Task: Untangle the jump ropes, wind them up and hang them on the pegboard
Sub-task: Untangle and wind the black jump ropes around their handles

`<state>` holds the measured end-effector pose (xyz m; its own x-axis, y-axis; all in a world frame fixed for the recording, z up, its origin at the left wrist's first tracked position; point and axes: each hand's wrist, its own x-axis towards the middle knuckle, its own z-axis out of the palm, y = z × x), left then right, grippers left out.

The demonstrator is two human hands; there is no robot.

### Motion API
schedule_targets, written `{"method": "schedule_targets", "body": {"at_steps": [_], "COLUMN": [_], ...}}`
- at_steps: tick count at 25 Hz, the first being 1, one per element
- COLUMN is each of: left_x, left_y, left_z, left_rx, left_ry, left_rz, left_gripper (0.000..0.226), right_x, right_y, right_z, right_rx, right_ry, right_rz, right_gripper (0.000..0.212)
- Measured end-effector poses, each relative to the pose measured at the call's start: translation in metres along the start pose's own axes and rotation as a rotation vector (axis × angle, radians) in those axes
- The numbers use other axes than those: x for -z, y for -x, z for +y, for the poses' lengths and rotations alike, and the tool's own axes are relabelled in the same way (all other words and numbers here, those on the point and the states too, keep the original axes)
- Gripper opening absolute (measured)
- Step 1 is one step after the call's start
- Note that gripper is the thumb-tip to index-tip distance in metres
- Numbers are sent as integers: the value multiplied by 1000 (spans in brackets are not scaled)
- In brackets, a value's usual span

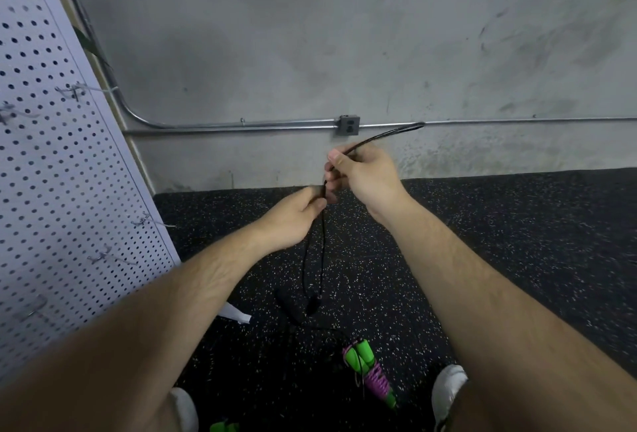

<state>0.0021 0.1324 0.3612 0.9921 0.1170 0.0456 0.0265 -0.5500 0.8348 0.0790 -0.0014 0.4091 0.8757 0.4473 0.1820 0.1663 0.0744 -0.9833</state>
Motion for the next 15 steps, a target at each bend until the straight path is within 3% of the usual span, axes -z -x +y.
{"method": "schedule_targets", "body": {"at_steps": [2,5,8,10,12,15], "left_x": [-2,7,25,32,37,43], "left_y": [-1,-2,-10,-11,-11,-7], "left_z": [-1,4,11,18,23,17], "left_rx": [16,5,-61,-103,-119,-89], "left_ry": [11,69,237,416,481,500], "left_rz": [-32,145,303,338,354,266], "left_gripper": [22,26,25,24,24,26], "right_x": [1,9,4,-10,-21,-22], "right_y": [1,1,16,26,30,29], "right_z": [4,7,19,32,36,22], "right_rx": [-2,-57,-175,-155,-96,-61], "right_ry": [12,64,428,656,712,648], "right_rz": [0,15,-261,-430,-435,-343], "right_gripper": [17,30,35,31,17,17]}}
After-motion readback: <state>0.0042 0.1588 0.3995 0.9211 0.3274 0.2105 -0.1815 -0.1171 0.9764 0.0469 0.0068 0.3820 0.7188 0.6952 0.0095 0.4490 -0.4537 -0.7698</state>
